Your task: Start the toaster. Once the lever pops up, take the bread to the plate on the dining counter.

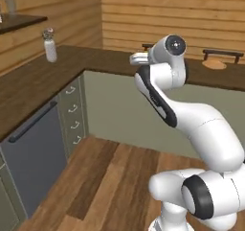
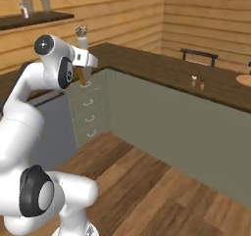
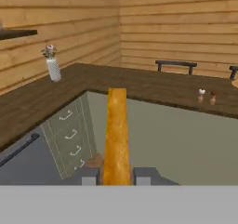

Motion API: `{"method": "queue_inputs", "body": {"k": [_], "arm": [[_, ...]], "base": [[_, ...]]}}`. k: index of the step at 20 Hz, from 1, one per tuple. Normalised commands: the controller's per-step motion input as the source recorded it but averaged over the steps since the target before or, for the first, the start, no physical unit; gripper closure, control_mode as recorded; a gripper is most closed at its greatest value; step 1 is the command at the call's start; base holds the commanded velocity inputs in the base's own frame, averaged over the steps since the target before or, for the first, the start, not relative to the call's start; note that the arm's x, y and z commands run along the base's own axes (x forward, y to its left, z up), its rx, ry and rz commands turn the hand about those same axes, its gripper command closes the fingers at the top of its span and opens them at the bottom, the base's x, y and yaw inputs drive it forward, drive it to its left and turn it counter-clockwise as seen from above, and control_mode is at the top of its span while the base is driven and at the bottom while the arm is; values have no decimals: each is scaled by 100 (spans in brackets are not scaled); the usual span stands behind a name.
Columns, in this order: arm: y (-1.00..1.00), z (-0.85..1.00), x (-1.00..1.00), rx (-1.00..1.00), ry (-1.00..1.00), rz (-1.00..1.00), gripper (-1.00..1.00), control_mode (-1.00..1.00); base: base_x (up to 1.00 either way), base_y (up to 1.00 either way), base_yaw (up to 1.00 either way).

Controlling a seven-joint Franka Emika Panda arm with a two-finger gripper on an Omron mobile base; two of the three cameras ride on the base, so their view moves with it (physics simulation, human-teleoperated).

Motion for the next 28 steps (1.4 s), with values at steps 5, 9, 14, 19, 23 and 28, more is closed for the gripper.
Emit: {"method": "queue_inputs", "body": {"k": [5, 9, 14, 19, 23, 28], "arm": [[0, 0, 0, 0, 0, 0, 100, 100], [0, 0, 0, 0, 0, 0, 100, 100], [0, 0, 0, 0, 0, 0, 100, 100], [0, 0, 0, 0, 0, 0, 100, 100], [0, 0, 0, 0, 0, 0, 100, 100], [0, 0, 0, 0, 0, 0, 100, 100]], "base": [[-16, -15, -73], [8, -15, -53], [35, -84, -48], [86, -100, -21], [100, -100, 14], [74, -100, 20]]}}
